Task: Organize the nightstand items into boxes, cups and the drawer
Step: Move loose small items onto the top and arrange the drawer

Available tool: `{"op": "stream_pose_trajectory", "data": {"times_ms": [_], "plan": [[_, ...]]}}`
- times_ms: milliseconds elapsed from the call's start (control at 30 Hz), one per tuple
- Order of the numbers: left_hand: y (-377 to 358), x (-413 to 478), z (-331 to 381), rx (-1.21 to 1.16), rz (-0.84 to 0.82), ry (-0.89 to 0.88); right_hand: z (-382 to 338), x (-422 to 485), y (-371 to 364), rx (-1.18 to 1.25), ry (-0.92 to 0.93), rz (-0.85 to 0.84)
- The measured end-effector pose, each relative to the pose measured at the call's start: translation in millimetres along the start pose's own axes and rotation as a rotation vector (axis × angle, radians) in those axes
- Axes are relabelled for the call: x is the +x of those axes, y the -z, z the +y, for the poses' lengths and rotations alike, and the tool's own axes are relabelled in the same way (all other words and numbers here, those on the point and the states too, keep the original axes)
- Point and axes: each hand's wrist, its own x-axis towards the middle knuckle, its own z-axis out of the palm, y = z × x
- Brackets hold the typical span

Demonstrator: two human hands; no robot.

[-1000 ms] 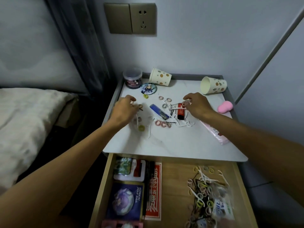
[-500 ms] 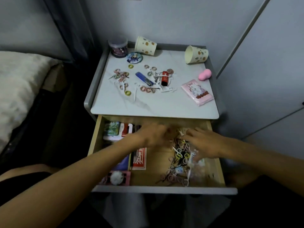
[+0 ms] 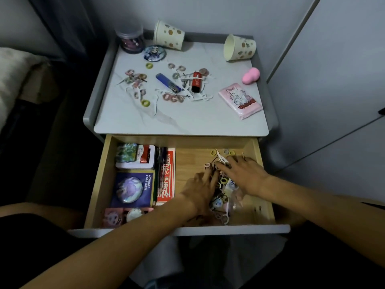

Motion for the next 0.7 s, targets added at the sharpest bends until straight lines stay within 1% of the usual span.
{"op": "stream_pose_trajectory", "data": {"times_ms": [133,300,467,567,700], "plan": [[2,3,-7,-0.139,0.045,0.000,7,10,8,0.153,0.000,0.045],[6,6,-22,-0.227,0.146,-0.018,13,14,7,0.293,-0.017,0.117],[6,4,-22,-0.114,0.171,-0.054,12,13,8,0.475,-0.053,0.053],[6,5,-18,-0.067,0.161,-0.066,6,20,8,0.527,-0.144,0.085],[7,7,-15,-0.084,0.173,-0.046,5,32,8,0.601,-0.224,0.124]]}}
